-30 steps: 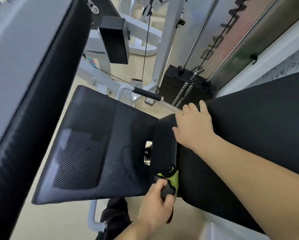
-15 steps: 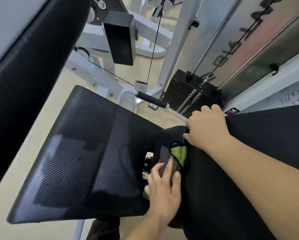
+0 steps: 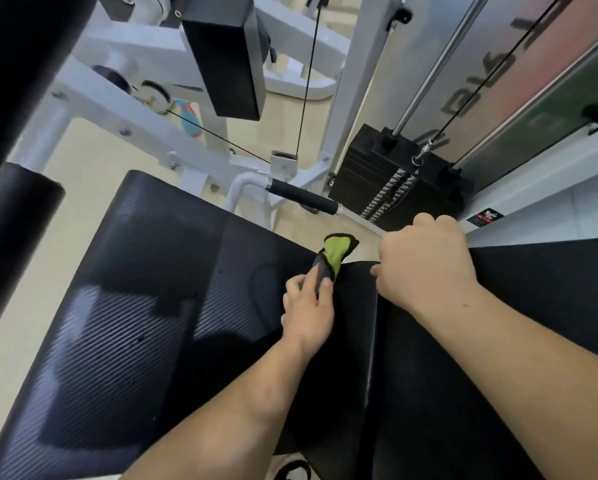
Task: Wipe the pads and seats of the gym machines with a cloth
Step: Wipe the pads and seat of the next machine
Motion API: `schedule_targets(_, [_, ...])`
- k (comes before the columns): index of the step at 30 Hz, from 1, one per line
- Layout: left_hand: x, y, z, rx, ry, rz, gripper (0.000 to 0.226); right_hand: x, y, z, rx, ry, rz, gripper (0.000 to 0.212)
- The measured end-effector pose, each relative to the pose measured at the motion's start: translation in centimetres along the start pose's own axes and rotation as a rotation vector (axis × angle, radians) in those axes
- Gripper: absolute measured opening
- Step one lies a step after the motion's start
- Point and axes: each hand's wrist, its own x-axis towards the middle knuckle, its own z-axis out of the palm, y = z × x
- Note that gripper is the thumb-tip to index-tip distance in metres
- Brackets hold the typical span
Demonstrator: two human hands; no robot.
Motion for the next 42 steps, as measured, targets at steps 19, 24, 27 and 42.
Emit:
schedule_targets(19, [-9.5, 2.0, -0.6, -0.131, 0.056, -0.090, 0.034, -1.5, 0.8, -2.3, 0.037, -0.064, 0.002, 0.028])
schedule_targets(24, [-2.9, 10.7, -1.5, -0.128, -0.135, 0.348, 0.030, -1.4, 2.1, -2.6, 0.168, -0.035, 0.059, 0.030])
schedule_targets(27, [1.2, 12.3, -2.3, 0.088, -0.408, 0.321, 0.023, -1.0, 2.4, -2.4, 0.153, -0.061, 0.005, 0.014])
schedule_targets(42, [6.2, 7.1, -3.3, 0.158, -0.287, -0.010, 0.032, -1.5, 1.5, -2.1, 0.086, -0.106, 0.057, 0.015])
